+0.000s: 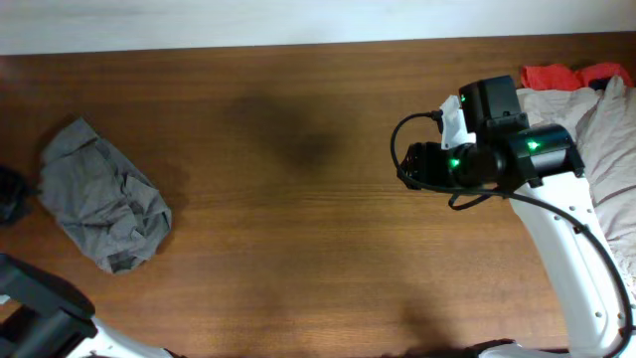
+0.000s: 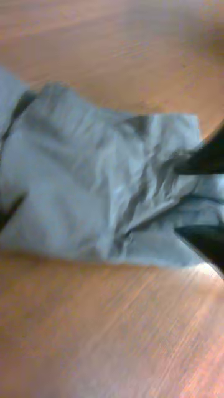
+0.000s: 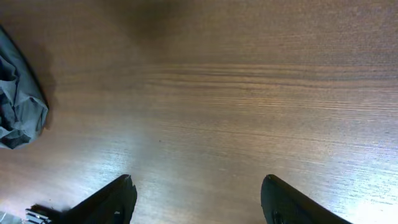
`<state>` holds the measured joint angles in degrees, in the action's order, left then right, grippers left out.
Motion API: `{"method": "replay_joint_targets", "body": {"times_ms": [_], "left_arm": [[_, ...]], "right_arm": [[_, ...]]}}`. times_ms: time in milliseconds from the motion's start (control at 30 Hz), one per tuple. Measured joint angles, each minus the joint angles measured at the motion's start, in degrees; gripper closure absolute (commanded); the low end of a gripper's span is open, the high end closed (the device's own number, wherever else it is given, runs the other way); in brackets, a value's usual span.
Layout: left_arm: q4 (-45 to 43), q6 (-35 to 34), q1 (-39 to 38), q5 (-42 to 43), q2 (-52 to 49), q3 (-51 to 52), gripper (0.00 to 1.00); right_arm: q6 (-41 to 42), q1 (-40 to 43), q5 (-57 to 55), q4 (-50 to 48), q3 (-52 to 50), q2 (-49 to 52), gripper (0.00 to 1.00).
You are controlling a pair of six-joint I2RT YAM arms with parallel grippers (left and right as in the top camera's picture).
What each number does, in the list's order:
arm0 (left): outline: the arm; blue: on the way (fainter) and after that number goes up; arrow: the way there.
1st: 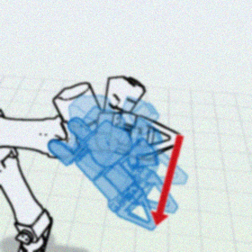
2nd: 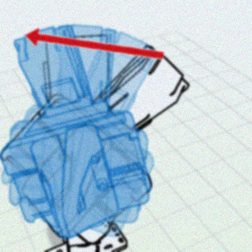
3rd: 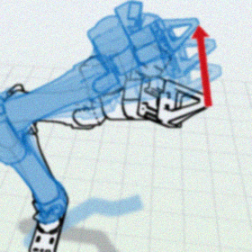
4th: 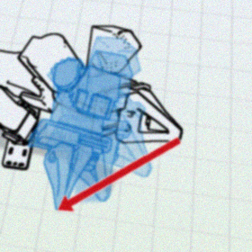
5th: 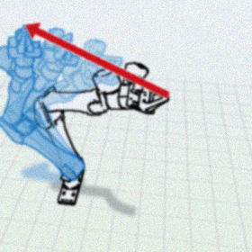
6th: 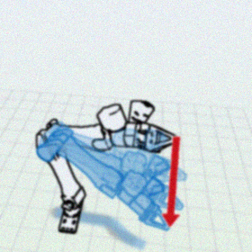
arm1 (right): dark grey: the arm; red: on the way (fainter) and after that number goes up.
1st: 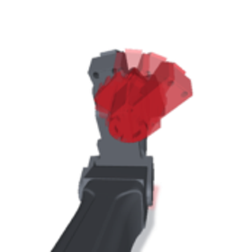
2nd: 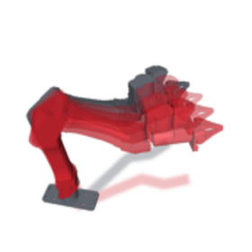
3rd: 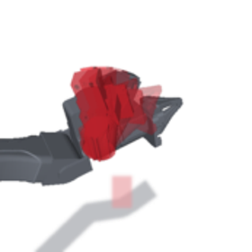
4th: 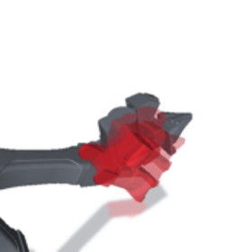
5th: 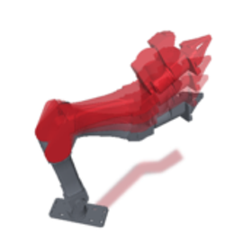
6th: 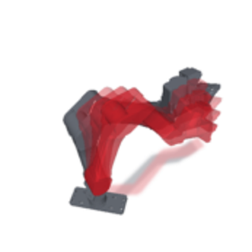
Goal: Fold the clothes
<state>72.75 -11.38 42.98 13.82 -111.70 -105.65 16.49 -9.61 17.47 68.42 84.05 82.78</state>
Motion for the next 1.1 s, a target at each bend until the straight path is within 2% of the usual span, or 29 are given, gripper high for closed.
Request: {"method": "replay_joint_targets", "body": {"times_ms": [67,233,433,600,733,900,1000,1100], "left_arm": [[2.69,1.95,-2.99,-1.92,-0.17,0.04,0.96],[7.63,4.15,-11.74,-8.98,-0.37,0.31,0.98],[5.05,3.06,-20.83,-18.67,-0.37,7.15,0.98],[-2.97,0.15,-22.73,-24.09,-0.37,18.53,0.98],[-12.48,-1.01,-22.56,-24.68,-0.39,27.12,0.98],[-22.93,-1.55,-22.84,-22.64,0.26,32.52,0.98],[-33.11,-2.08,-23.30,-17.66,2.08,35.56,0.99],[-42.56,-5.90,-24.33,-12.31,2.03,37.03,0.99]], "right_arm": [[0.04,0.00,0.00,-0.09,0.00,0.00,0.28],[-0.04,0.00,0.00,-0.11,0.00,0.00,0.27],[0.00,0.00,0.00,-0.11,0.00,0.00,0.27],[0.00,0.00,0.00,-0.02,0.00,0.00,0.27],[-0.22,0.00,0.00,-0.17,0.00,0.00,0.27],[-0.33,0.00,0.00,-0.44,0.00,0.00,0.27],[-0.44,0.00,0.00,-0.85,0.00,0.00,0.27],[-0.48,0.00,0.00,-1.20,0.00,0.00,0.27]]}}
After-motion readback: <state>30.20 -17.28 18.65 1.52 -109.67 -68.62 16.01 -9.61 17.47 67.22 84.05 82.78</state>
